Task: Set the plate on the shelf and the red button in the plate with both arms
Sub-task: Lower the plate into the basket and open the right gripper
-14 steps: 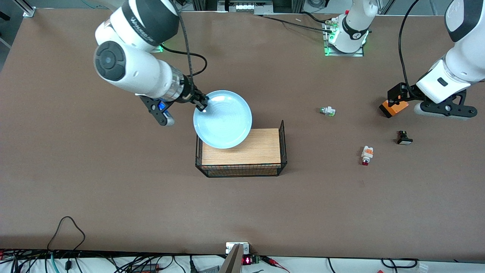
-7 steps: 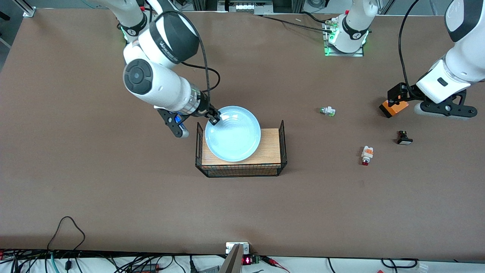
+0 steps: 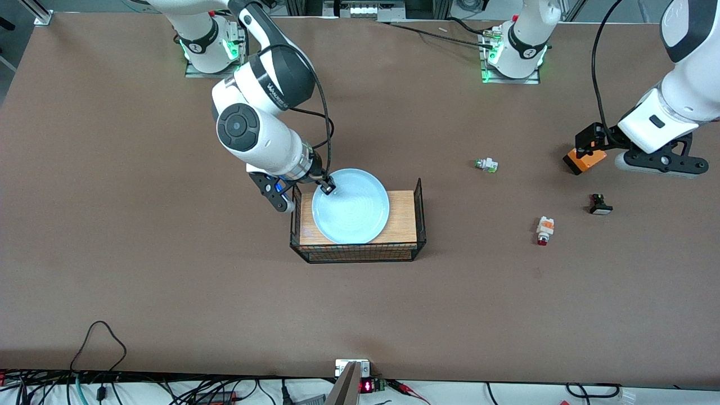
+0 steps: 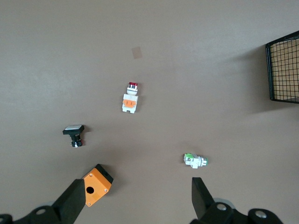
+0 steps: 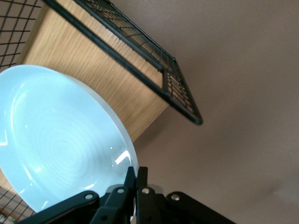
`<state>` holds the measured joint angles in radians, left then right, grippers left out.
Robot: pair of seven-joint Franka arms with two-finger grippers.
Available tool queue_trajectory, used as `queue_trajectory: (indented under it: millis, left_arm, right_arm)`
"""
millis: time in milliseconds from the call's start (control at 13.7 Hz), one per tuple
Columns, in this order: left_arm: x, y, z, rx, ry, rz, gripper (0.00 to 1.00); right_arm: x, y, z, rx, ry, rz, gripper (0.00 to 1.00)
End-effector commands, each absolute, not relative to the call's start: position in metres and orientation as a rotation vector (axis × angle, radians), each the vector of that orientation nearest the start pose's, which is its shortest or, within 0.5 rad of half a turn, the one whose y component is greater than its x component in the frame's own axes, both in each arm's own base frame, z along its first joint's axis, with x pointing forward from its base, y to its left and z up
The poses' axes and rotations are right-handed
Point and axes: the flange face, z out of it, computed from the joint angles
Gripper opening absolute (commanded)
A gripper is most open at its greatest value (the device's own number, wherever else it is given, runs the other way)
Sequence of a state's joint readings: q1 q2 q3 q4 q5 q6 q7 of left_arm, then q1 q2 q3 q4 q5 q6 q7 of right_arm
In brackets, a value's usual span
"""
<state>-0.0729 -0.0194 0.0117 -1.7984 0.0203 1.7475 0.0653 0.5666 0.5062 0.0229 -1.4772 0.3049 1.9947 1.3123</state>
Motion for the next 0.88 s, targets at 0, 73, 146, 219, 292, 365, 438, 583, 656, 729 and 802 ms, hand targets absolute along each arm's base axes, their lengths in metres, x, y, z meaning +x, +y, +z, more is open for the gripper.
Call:
queue_trajectory:
  millis: [0, 73, 146, 219, 292, 365, 438, 583, 656, 729, 802]
  left_arm:
    - [0.549, -0.031, 0.548, -3.096, 0.207, 0.071, 1.0]
    - [0.548, -0.031, 0.548, -3.097, 0.205, 0.074, 1.0]
    - [0.549, -0.029, 0.546, -3.097, 0.2, 0.083, 1.0]
    - [0.55, -0.027, 0.543, -3.095, 0.196, 0.095, 1.0]
    - [0.55, -0.026, 0.542, -3.095, 0.194, 0.1, 1.0]
    - [0.55, -0.025, 0.542, -3.096, 0.189, 0.1, 1.0]
    - [0.55, -0.025, 0.542, -3.096, 0.189, 0.1, 1.0]
    - [0.549, -0.025, 0.538, -3.095, 0.186, 0.128, 1.0]
    - [0.547, -0.026, 0.528, -3.088, 0.19, 0.206, 1.0]
    - [0.549, -0.026, 0.513, -3.077, 0.195, 0.284, 1.0]
    - [0.55, -0.025, 0.503, -3.062, 0.204, 0.326, 1.0]
  right_arm:
    - [0.573, 0.401, 0.373, -2.703, 1.195, 0.309, 0.0]
    - [0.574, 0.401, 0.371, -2.702, 1.183, 0.297, 0.0]
    - [0.574, 0.403, 0.364, -2.715, 1.146, 0.291, 0.0]
    - [0.575, 0.403, 0.363, -2.719, 1.128, 0.292, 0.21]
    - [0.575, 0.403, 0.363, -2.721, 1.129, 0.289, 0.99]
    - [0.576, 0.404, 0.371, -2.715, 1.116, 0.278, 1.0]
    - [0.577, 0.402, 0.382, -2.704, 1.111, 0.266, 1.0]
    - [0.578, 0.393, 0.422, -2.681, 1.082, 0.225, 1.0]
    - [0.578, 0.383, 0.442, -2.686, 1.055, 0.216, 1.0]
    - [0.579, 0.369, 0.459, -2.706, 1.002, 0.213, 1.0]
    - [0.575, 0.363, 0.476, -2.727, 0.932, 0.208, 1.0]
